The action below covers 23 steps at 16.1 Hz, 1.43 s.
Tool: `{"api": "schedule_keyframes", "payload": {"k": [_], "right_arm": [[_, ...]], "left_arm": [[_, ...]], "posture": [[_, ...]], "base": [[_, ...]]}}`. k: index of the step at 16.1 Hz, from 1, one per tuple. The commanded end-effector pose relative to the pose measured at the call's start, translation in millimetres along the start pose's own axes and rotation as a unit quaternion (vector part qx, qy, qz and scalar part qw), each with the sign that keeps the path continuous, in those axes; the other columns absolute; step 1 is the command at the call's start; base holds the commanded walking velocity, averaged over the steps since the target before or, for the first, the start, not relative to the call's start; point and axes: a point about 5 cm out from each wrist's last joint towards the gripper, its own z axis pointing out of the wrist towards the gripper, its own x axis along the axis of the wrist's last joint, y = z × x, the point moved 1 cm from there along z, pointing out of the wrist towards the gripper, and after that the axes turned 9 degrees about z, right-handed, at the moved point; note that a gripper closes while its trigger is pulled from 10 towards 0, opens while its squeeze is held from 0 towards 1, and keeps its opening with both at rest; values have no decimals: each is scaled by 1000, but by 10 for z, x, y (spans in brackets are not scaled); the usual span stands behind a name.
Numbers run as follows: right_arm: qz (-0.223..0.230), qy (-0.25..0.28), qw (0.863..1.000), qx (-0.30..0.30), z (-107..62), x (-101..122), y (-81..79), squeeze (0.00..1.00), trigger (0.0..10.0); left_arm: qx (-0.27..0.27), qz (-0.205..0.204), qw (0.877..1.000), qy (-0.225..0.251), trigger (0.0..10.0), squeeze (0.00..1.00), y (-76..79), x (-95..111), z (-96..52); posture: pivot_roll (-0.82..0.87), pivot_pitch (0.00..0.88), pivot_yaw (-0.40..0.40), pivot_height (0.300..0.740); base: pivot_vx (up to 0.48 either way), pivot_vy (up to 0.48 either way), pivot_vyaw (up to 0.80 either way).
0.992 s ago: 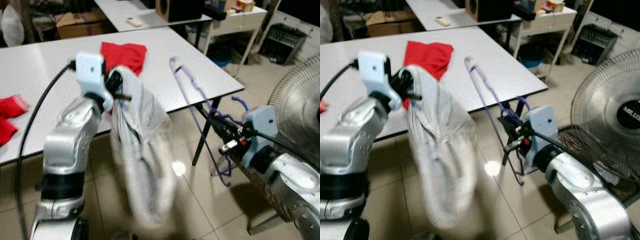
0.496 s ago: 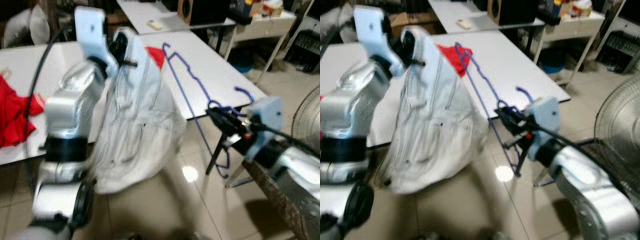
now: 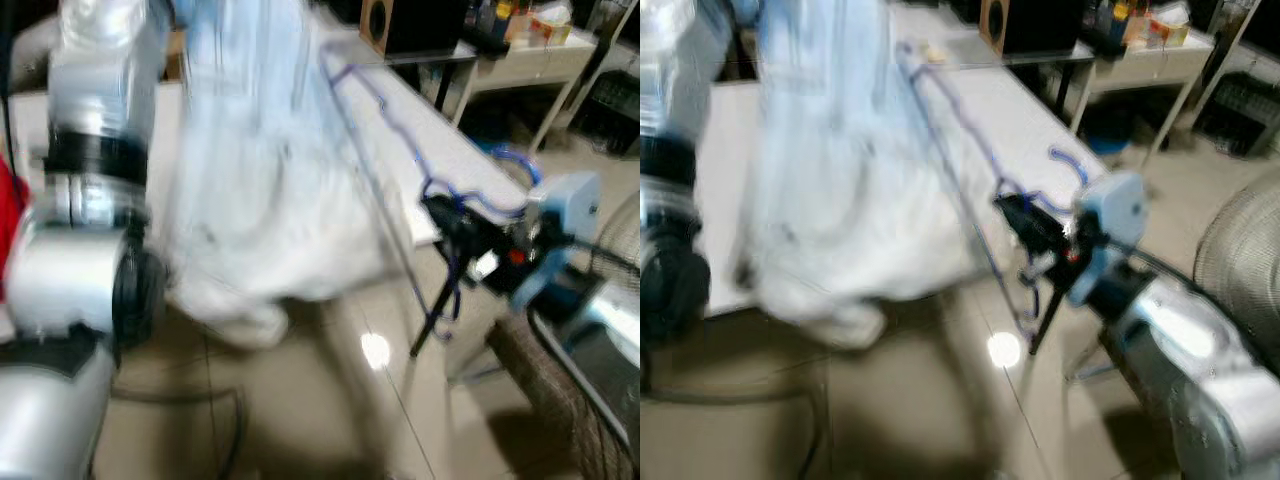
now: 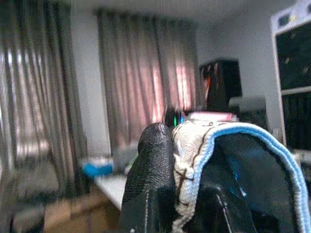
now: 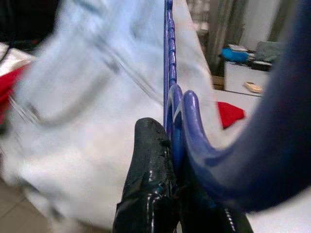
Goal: Hang hanger
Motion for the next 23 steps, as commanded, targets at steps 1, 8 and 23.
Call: {"api": "schedule_keyframes", "payload": {"k": [1,8,23], "right_arm": [[-8,14,1000,3,16,59,-13,0,10000],[12,25,993,-115,57,-104,114,0,10000],[37,19,988,-146,99,-258,93,0,10000]], "left_arm": [[43,15,998,46,10000,0,-241,249,5],[-23,7,996,-87,10000,0,302,-850,-258],[-8,29,998,-50,10000,0,227,-524,-100]], "posture": [[-75,0,-5,740],[-79,0,22,740],[-69,0,19,740]], "base": [[322,0,0],[327,0,0],[328,0,0]]}}
